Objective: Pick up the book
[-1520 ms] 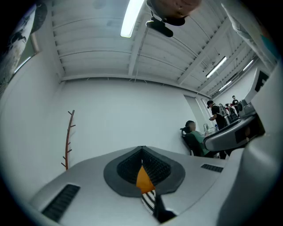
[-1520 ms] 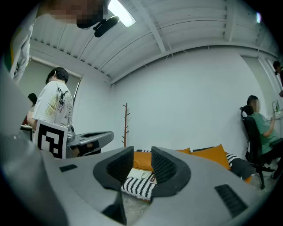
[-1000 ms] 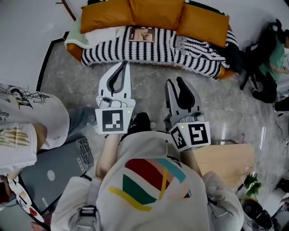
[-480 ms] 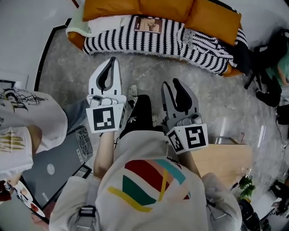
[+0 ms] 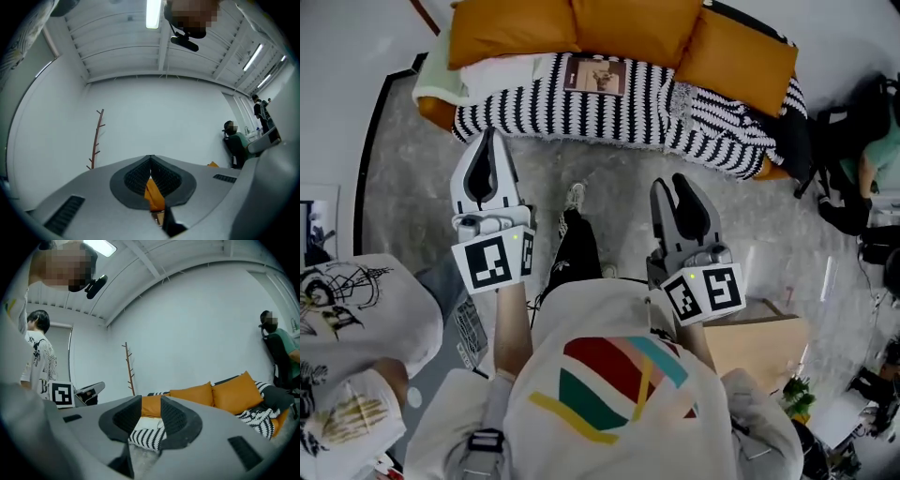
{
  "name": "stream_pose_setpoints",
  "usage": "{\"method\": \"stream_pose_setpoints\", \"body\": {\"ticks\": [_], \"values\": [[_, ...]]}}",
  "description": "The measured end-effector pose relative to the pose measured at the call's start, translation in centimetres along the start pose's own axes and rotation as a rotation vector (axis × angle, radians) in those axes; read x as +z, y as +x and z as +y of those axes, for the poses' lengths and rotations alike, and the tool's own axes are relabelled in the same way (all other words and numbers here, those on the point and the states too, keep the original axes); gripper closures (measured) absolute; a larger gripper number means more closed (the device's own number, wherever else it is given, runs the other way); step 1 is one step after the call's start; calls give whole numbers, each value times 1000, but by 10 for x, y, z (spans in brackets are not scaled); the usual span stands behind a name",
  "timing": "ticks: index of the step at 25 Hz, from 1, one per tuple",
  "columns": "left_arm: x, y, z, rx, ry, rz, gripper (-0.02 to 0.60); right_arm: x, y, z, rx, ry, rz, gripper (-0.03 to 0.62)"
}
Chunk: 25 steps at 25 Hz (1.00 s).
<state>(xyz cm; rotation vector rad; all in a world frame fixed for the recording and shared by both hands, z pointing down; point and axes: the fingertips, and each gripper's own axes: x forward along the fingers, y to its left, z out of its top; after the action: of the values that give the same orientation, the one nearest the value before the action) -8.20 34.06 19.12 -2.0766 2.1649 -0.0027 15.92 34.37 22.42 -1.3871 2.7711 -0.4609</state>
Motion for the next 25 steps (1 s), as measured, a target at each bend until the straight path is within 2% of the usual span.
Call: {"method": "stream_pose_setpoints", "body": {"ticks": [4, 8, 12, 18, 21, 25], "values": [[-13, 52, 50, 24, -38, 13, 575, 16, 83, 20, 61, -93, 14, 459], [-15, 101, 89, 9, -25, 1, 575, 40, 167, 38, 107, -127, -21, 459], [-29, 138, 111, -17, -38, 1, 575, 43, 209, 43, 108, -151, -40, 459], [-56, 174, 109, -25, -58, 10, 574, 13, 217, 3, -2, -127, 37, 459], [-57, 214, 96, -41, -46, 15, 575, 26, 244, -29, -34, -108, 13, 459], [-51, 263, 93, -43, -29, 18, 575, 38, 294, -62, -21, -68, 11, 459]]}}
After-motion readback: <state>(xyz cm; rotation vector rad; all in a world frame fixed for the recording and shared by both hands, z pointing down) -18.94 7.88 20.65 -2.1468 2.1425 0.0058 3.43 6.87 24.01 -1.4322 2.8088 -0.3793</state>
